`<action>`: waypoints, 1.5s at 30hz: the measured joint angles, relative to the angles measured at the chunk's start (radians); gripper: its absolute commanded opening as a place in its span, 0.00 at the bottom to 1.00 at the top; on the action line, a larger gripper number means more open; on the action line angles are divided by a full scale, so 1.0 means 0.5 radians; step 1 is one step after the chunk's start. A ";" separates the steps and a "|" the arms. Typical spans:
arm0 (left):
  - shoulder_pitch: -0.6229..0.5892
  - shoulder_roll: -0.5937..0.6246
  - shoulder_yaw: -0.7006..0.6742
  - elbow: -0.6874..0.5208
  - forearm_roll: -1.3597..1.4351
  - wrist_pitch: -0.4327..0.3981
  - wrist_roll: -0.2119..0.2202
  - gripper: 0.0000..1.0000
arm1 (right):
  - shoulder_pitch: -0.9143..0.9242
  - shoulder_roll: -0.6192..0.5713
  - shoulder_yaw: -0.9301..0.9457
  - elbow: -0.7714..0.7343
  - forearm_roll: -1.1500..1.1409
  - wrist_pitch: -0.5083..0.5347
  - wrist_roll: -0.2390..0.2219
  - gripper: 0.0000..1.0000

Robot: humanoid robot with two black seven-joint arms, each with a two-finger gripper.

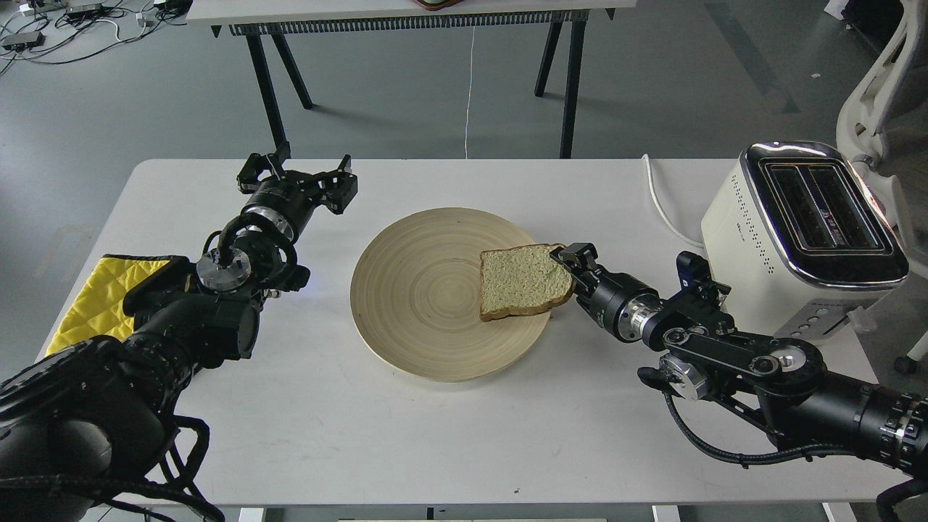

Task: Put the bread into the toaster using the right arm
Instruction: 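Close the right gripper on the bread slice's edge, then lift the bread slice off the plate and carry it toward the toaster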

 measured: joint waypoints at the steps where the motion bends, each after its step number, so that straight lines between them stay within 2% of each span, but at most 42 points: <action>1: 0.000 0.000 0.000 0.000 0.000 0.000 0.000 1.00 | 0.000 0.000 0.000 0.002 0.000 0.000 0.000 0.30; 18: 0.000 0.000 0.000 0.000 0.000 0.000 0.000 1.00 | -0.002 -0.015 0.020 0.045 0.003 0.002 0.018 0.22; 27: 0.000 0.000 0.000 0.000 0.000 0.000 0.000 1.00 | 0.000 -0.021 0.031 0.045 0.001 0.002 0.021 0.15; 40: 0.000 0.000 0.000 0.000 0.000 0.000 0.000 1.00 | 0.117 -0.036 0.139 0.114 0.000 0.014 0.025 0.14; 45: 0.000 0.000 0.000 0.000 0.000 0.000 0.000 1.00 | 0.240 -0.133 0.142 0.181 0.000 0.015 0.025 0.13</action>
